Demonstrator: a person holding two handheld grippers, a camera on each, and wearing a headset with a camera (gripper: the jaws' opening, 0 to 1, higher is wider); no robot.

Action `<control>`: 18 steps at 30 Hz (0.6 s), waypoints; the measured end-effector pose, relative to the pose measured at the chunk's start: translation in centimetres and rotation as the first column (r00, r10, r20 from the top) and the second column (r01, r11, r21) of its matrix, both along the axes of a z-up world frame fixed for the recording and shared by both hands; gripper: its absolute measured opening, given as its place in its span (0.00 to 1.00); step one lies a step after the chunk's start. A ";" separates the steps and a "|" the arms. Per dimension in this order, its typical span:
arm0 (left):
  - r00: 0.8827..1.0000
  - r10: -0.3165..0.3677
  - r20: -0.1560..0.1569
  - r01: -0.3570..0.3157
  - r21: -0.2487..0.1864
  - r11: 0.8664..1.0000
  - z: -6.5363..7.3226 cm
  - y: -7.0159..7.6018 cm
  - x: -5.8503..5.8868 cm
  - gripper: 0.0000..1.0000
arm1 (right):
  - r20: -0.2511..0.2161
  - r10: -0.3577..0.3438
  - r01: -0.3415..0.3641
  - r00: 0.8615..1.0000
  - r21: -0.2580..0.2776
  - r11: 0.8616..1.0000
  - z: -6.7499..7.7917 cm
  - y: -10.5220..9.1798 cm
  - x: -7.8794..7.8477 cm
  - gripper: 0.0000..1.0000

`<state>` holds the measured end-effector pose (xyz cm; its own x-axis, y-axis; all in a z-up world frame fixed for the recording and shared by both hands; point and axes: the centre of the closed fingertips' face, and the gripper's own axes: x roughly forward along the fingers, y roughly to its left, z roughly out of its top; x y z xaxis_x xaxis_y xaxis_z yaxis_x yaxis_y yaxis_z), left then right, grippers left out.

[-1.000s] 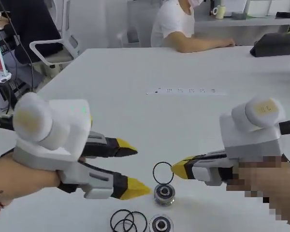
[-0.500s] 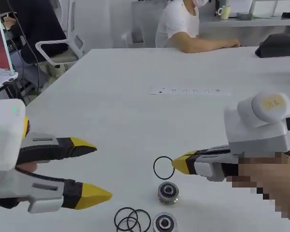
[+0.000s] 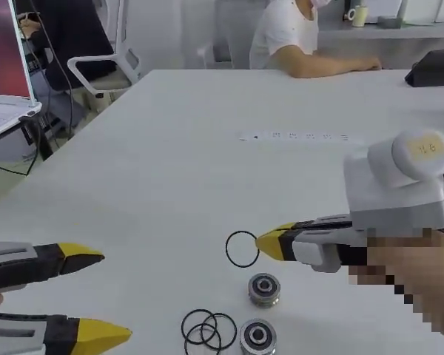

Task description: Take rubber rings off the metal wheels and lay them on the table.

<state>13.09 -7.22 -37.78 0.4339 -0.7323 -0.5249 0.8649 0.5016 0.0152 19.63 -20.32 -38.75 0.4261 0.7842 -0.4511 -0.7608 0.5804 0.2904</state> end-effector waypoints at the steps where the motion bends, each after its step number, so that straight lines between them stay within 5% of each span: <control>1: 1.000 0.004 -0.004 -0.004 0.002 1.000 -0.2 0.0 -0.1 0.57 | -0.002 0.006 -0.006 1.000 0.005 1.000 0.1 0.2 -0.1 0.00; 6: 1.000 0.009 -0.003 -0.009 0.013 1.000 -0.6 0.0 -0.1 0.57 | -0.015 0.039 -0.038 0.999 0.019 0.999 -0.1 1.5 -0.7 0.00; 18: 0.999 0.033 -0.006 -0.034 -0.037 0.999 -0.7 -0.1 -0.1 0.56 | -0.073 0.166 -0.169 0.983 -0.036 0.985 -2.6 4.5 -3.6 0.00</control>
<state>13.03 -7.31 -38.45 0.4559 -0.7364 -0.4999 0.8477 0.5304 -0.0082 16.08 -15.80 -41.34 0.2568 0.8215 -0.5091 -0.8272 0.4592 0.3238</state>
